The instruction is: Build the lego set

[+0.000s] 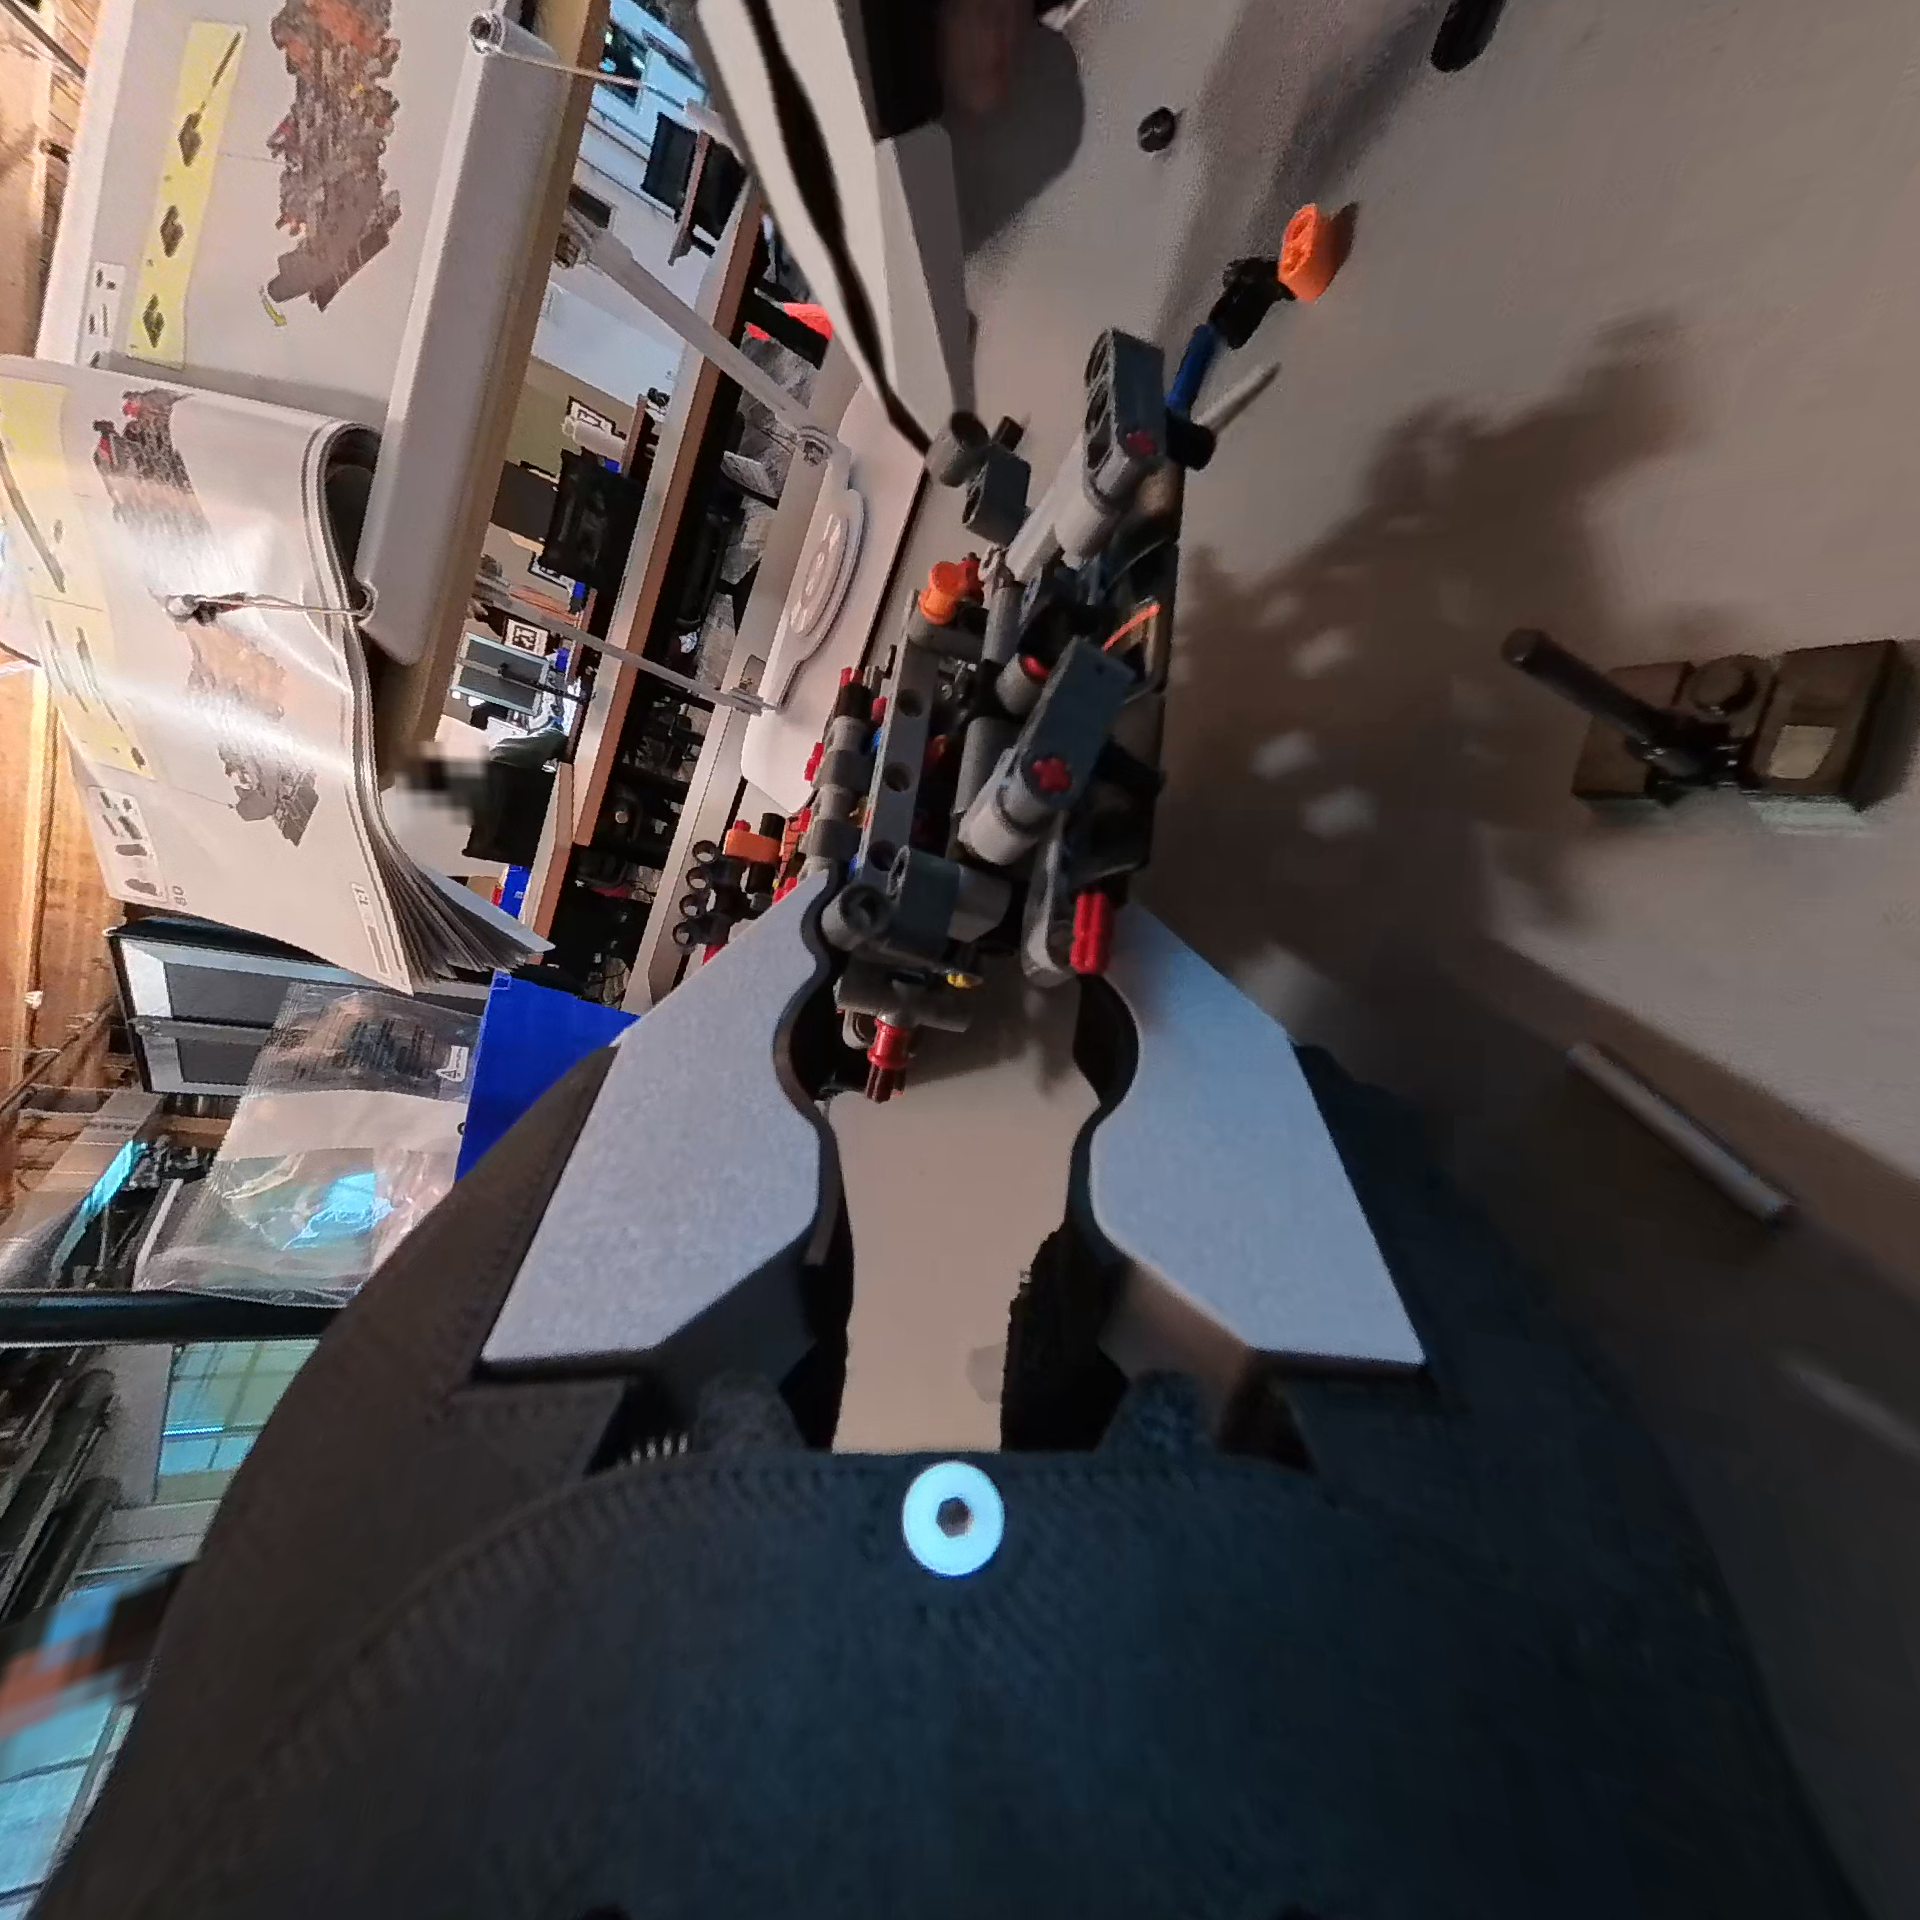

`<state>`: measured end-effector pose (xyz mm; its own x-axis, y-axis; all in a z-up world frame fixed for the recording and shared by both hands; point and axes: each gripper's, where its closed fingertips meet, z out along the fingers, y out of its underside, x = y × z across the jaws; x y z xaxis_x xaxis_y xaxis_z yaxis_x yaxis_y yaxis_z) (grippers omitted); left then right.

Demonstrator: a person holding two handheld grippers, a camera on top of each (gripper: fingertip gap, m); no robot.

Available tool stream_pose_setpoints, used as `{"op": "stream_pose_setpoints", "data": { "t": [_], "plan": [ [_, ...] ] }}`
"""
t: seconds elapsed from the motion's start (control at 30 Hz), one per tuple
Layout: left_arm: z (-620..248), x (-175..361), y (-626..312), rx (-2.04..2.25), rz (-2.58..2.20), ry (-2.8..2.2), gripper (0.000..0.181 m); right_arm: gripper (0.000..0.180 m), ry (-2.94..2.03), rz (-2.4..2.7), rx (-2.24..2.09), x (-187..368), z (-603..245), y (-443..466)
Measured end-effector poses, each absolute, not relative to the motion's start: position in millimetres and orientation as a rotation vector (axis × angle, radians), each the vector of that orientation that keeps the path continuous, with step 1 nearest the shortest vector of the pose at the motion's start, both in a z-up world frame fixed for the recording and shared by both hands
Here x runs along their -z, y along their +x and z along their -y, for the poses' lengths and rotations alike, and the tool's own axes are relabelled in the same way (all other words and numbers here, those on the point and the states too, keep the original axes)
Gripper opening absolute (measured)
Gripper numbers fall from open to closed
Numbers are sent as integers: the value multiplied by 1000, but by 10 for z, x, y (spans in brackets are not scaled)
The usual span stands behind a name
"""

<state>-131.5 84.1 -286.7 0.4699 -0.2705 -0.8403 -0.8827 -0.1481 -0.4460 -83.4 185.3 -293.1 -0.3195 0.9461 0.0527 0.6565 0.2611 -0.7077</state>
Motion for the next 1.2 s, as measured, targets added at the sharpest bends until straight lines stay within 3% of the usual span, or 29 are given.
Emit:
{"op": "stream_pose_setpoints", "data": {
  "t": [0.03,0.2,0.4,0.67,0.8,1.2],
  "plan": [
    [-841,2875,-1312,-732,-1008,-1676,40,0,-1439,2075,-796,2906,-1841,-837],
    [-835,2889,-1314,-733,-1015,-1680,41,0,-1479,2101,-805,2937,-1823,-733],
    [-845,2895,-1315,-728,-1012,-1684,41,13,-1546,2099,-841,2862,-1493,-309],
    [-838,2924,-1306,-732,-1026,-1690,41,20,-1618,2067,-796,3284,-747,-271],
    [-834,2925,-1312,-738,-1028,-1691,42,1,-1620,1998,-765,3292,-769,-307],
    [-816,3018,-1300,-750,-1080,-1711,44,0,-1632,1901,-913,3189,-868,-281]
  ]
}}
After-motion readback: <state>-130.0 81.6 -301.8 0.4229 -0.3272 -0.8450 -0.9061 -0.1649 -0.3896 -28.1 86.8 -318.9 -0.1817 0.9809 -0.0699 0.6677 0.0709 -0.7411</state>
